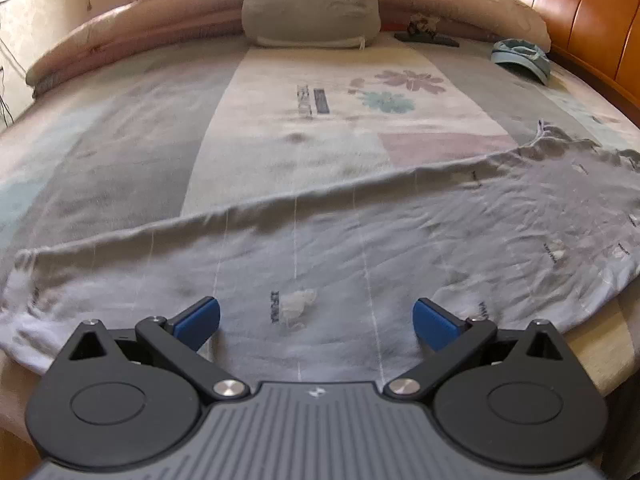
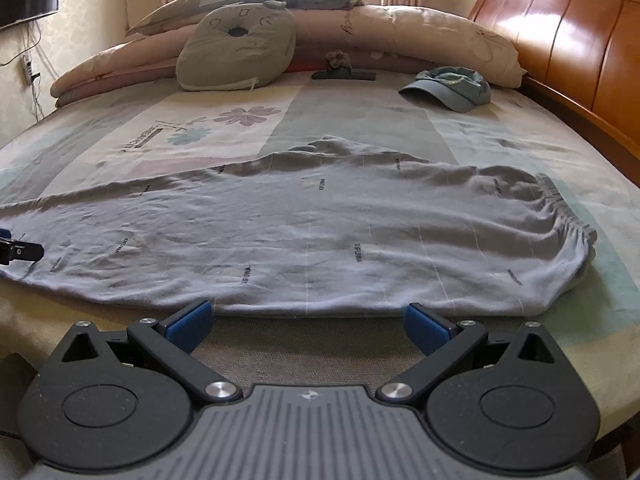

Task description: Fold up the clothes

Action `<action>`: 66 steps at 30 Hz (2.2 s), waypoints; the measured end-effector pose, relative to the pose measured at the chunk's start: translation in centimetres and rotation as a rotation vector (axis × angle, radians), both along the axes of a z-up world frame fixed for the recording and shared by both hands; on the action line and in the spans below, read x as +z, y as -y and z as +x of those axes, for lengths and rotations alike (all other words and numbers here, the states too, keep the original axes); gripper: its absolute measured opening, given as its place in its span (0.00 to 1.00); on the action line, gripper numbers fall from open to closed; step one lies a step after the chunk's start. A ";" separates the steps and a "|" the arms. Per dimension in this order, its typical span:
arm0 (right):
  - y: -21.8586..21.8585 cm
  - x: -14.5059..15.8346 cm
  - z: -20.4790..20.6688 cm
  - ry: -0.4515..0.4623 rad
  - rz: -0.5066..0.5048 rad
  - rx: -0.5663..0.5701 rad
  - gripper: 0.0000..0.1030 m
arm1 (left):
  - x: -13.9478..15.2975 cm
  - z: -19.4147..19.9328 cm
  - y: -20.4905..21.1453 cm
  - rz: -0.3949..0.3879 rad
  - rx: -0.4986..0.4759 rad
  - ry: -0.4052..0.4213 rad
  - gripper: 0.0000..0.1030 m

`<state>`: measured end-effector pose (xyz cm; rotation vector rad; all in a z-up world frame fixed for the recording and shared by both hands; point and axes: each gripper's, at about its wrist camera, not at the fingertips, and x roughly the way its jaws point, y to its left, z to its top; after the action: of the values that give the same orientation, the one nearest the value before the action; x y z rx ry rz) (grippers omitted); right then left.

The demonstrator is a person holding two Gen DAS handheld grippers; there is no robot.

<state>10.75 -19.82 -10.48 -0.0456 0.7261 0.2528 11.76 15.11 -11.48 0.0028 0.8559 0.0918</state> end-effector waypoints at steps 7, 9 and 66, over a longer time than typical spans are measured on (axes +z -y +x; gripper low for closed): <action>0.0 -0.5 -0.8 -0.010 0.026 -0.012 1.00 | -0.4 -0.1 1.3 -0.038 -0.063 -0.009 0.99; 0.1 -0.5 -1.0 -0.010 0.031 -0.014 1.00 | 0.0 -0.4 1.1 -0.048 -0.072 0.002 0.99; 8.2 -1.3 8.9 -0.052 0.049 -0.120 1.00 | -0.5 -4.5 -10.0 -0.056 0.074 -0.011 0.99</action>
<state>19.61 -28.02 -11.76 0.0509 0.7716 0.1571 7.25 25.06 -11.99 -0.0811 0.8690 0.1368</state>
